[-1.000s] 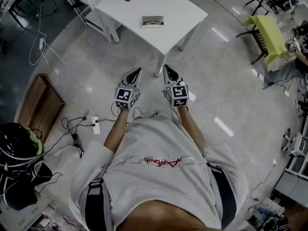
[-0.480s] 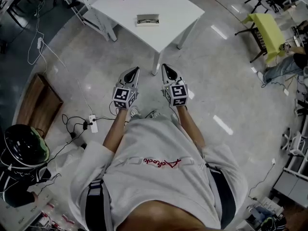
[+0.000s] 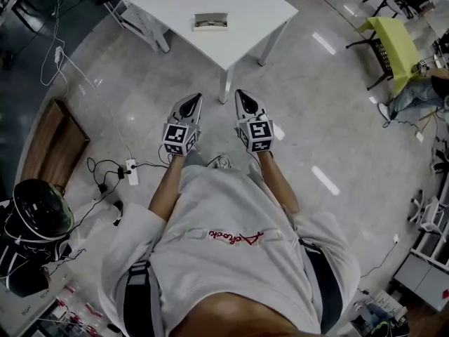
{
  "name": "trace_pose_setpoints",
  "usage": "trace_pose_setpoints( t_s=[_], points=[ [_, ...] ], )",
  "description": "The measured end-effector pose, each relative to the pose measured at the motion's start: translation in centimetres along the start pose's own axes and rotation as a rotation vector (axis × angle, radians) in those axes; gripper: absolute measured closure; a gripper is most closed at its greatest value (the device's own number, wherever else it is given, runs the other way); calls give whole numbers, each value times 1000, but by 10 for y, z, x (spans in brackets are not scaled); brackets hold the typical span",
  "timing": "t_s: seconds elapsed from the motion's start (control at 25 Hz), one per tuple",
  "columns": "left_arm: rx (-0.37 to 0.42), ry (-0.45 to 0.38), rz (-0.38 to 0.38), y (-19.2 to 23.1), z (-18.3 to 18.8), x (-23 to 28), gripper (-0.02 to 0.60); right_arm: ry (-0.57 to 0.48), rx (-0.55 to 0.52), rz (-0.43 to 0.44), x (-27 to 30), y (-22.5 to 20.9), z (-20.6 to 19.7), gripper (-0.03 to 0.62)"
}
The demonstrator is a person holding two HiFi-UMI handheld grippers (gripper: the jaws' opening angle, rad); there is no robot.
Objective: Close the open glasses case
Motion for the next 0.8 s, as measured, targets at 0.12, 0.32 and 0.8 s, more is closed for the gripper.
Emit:
trace_pose_setpoints(
  t_s=[0.12,0.32,0.8],
  points=[
    [-1,2,7,-2,-2,3,561,7,0,6,0,-4,-5,580],
    [-2,1,11,2,-3,9,561,14,-2,15,5,-8,-11,580],
    [-20,-15,30,24,-2,32,561,19,-29,43,38,-19,-12,580]
  ],
)
Point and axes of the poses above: the fingertips, and each gripper's own axes: x forward along the fingers, y to its left, z out of its top, the point moved 3 cm from there along -x, backward along the fingers, and after that the axes turned 10 degrees about -x, right-handed, at the moved point
